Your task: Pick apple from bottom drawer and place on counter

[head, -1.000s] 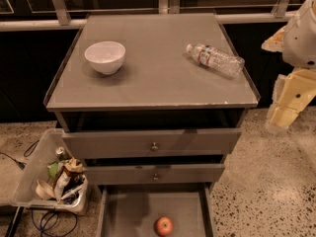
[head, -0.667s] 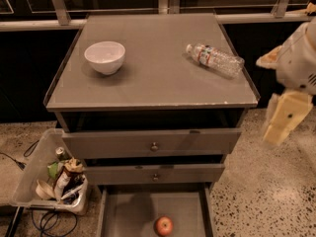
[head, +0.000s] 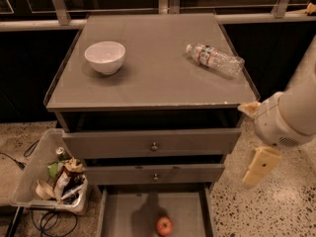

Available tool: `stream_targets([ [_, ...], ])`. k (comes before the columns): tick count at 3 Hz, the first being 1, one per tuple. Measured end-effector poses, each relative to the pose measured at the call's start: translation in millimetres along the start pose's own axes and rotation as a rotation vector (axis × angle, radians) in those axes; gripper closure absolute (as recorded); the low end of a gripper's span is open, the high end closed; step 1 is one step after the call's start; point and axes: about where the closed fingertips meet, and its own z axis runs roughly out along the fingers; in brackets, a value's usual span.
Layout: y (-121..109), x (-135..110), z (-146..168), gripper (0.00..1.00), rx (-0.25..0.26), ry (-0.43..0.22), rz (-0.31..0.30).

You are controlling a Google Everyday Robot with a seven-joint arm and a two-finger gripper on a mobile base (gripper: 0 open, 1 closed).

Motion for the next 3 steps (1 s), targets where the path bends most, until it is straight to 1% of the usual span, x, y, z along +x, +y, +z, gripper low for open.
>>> stream_targets([
  [1, 17, 19, 53, 0.00, -0.018, -0.041, 0.013],
  [2, 17, 19, 53, 0.00, -0.018, -0.041, 0.012],
  [3, 35, 9, 71, 0.00, -0.070, -0.092, -0.029],
])
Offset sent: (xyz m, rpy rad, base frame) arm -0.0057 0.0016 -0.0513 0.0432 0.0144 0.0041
